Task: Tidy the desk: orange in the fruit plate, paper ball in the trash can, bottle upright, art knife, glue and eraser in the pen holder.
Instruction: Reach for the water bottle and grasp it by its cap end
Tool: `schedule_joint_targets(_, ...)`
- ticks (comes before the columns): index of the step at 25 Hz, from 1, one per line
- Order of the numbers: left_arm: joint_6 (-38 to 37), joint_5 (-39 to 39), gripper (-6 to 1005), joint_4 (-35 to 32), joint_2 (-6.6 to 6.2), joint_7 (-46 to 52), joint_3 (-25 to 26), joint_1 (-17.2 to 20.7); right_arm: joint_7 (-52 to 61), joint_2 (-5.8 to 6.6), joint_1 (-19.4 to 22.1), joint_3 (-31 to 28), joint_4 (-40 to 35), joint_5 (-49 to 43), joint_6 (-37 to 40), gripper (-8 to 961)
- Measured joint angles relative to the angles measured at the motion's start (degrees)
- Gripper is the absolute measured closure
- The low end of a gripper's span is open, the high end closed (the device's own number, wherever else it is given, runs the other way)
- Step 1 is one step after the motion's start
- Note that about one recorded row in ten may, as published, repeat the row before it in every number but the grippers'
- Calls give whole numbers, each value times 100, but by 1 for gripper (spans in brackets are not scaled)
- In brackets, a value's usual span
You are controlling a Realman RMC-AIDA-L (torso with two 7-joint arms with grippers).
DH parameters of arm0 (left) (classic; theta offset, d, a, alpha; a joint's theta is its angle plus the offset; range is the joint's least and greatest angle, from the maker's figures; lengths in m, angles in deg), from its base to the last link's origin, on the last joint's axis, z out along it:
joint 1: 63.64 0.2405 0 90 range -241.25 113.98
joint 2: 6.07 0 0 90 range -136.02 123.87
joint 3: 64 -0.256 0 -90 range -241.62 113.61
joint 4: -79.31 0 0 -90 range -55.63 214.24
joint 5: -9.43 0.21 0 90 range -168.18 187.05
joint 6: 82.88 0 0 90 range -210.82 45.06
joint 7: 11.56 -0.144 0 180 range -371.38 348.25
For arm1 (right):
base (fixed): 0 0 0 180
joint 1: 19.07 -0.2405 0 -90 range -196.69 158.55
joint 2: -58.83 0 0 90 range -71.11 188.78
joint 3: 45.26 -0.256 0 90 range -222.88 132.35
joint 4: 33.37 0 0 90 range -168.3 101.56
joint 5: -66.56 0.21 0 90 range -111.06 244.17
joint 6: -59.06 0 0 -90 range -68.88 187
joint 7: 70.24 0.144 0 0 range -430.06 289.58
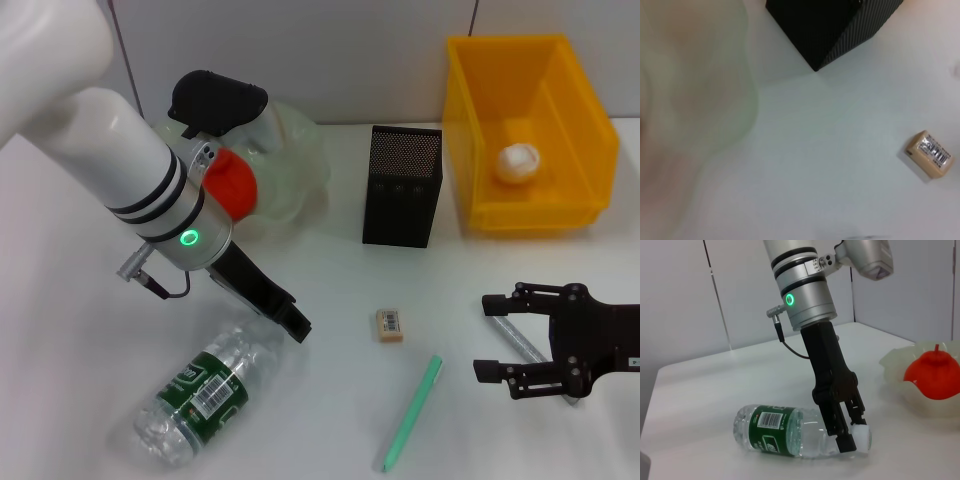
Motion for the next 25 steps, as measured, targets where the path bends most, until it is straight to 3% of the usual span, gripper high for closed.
schedule_joint_targets(5,16,-12,236,20,0,-9,-57,-1,4,-7,0,0,0,0,5,127)
schedule_joint_targets(8,78,-88,362,67,0,-13,-202,-3,14,-8,0,0,0,-1,16,127)
schedule_joint_targets(18,148,-93,391,69,0,-13,-214,2,21,-9,0,0,1,13,34,128)
schedule_joint_targets(25,143,-92,496,75,0,-12,-289,17,21,-3,1,0,1,32,36,128)
